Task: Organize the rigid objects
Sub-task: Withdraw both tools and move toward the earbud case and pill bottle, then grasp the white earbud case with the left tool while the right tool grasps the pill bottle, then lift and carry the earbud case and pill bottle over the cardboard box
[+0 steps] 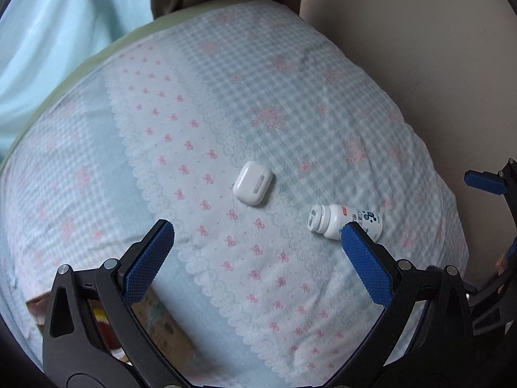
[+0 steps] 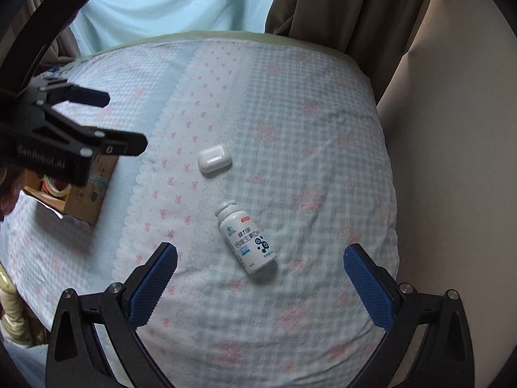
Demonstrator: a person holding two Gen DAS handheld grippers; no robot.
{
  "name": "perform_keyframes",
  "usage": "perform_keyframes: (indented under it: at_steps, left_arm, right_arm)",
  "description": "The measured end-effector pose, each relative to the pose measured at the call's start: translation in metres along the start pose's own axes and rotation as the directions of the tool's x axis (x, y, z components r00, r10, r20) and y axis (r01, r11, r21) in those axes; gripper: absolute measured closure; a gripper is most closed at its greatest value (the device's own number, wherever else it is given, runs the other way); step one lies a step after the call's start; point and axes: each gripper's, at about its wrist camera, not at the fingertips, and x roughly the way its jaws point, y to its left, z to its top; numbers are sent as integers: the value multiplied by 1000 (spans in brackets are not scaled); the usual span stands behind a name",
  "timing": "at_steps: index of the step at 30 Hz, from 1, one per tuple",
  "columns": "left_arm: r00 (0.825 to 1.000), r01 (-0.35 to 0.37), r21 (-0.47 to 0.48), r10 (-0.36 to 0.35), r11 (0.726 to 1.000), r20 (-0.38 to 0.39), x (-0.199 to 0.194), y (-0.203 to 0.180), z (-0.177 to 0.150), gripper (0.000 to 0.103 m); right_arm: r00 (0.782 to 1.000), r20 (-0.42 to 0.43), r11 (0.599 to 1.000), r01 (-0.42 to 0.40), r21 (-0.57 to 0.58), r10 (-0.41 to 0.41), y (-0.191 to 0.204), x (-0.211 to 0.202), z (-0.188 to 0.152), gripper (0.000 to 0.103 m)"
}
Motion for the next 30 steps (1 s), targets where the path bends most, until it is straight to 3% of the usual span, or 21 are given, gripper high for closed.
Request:
perform_keyframes:
  at_steps: [4, 9, 17, 20, 22, 23, 24, 25, 26, 27, 30]
  left_arm:
    - [997, -4, 70, 10, 998, -80, 65, 5, 21, 1]
    - [982, 6, 148, 22, 989, -190, 130, 8, 33, 13]
    - [963, 32, 274, 43, 961, -265, 179, 3, 37, 17]
    - [961, 36, 322, 55, 946, -271, 186, 0, 34, 20]
    - [959, 41, 347, 60, 937, -275, 190, -3, 34, 24]
    - [959, 43, 359, 61, 932, -275, 191, -7, 34, 30]
    - [959, 47, 370, 62, 928, -276, 190, -8, 34, 35]
    - [958, 52, 379, 60, 924, -280, 190, -10, 34, 46]
    - [957, 56, 389, 61, 919, -283, 189, -13, 36, 57]
    - [956, 65, 398, 57, 915, -288, 188, -15, 36, 61]
    - [954, 69, 404, 58, 912, -295, 192, -20, 44, 62]
  right_arm:
    - [998, -59, 999, -18, -41, 15, -4, 44, -2, 0]
    - [990, -136, 995, -37, -96, 23, 2, 96, 2, 0]
    - [969, -244, 979, -83, -188, 35, 17, 152, 15, 1]
    - [963, -270, 968, -89, -233, 24, 26, 163, 16, 11]
    - [958, -286, 962, -89, -259, 12, 30, 169, 14, 25]
    - [954, -301, 959, -87, -271, 2, 31, 172, 14, 29]
    - [950, -311, 956, -98, -277, 7, 34, 174, 13, 37]
    - [948, -319, 954, -117, -277, 24, 36, 175, 12, 48]
    - [946, -323, 951, -114, -286, 17, 39, 176, 12, 52]
    - [947, -321, 947, -103, -304, 0, 42, 176, 11, 53]
    - [947, -321, 944, -87, -318, -20, 48, 174, 10, 53]
